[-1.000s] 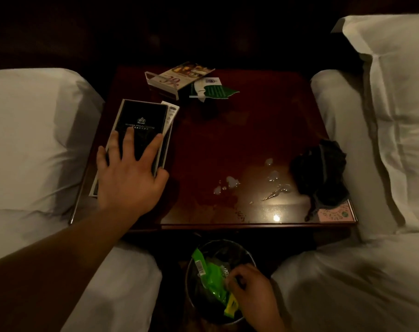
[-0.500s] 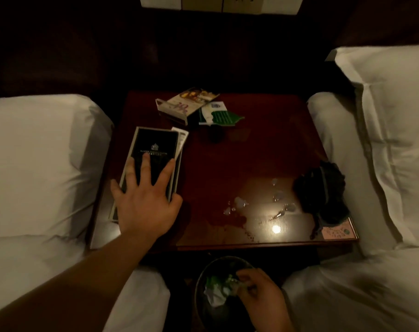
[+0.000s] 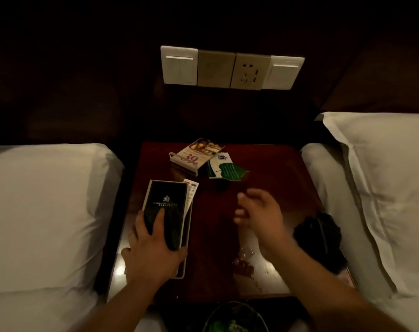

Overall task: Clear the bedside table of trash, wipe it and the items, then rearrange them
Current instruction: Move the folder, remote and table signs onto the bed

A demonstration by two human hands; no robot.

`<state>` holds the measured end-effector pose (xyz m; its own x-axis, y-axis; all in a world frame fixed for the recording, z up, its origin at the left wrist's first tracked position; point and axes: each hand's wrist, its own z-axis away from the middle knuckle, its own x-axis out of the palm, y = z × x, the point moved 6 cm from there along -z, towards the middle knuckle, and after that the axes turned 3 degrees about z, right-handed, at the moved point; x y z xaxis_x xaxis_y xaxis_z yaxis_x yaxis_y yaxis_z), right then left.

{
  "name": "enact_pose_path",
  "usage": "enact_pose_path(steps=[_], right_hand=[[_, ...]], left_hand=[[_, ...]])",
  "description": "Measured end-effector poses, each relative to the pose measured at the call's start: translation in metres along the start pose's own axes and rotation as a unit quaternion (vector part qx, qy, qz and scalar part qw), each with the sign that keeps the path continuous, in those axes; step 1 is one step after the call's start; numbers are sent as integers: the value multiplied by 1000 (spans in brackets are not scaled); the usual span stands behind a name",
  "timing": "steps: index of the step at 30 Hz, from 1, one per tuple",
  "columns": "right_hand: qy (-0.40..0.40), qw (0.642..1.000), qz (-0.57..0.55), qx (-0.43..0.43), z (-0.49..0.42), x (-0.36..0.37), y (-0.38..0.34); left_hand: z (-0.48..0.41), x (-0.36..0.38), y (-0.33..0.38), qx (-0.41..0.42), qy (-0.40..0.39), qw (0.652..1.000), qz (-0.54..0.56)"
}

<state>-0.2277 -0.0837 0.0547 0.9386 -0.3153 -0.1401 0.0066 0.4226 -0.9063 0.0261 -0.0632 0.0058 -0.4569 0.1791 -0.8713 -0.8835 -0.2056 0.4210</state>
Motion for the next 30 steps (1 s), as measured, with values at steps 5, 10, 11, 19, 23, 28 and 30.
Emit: enact_pose_path(steps=[5, 10, 11, 19, 23, 28, 30], right_hand=[[14, 986, -107, 124, -72, 23, -7], [47, 975, -152, 155, -98, 32, -6], [51, 973, -159, 158, -100, 32, -4], [6, 965, -216, 152, -103, 28, 4], [15, 969, -202, 139, -85, 16, 15], [42, 962, -239, 124, -53, -3, 26], [44, 960, -248, 121, -41, -9, 31]], left_hand=[[-9, -10, -19, -104, 46, 986, 124], [-9, -8, -10, -129, -15, 990, 45], [-9, -7, -8, -131, -21, 990, 36], [-9, -7, -10, -153, -15, 986, 57], [2, -2, -9, -167, -3, 983, 78], [5, 0, -8, -168, 28, 972, 163], [5, 5, -11, -181, 34, 956, 228]])
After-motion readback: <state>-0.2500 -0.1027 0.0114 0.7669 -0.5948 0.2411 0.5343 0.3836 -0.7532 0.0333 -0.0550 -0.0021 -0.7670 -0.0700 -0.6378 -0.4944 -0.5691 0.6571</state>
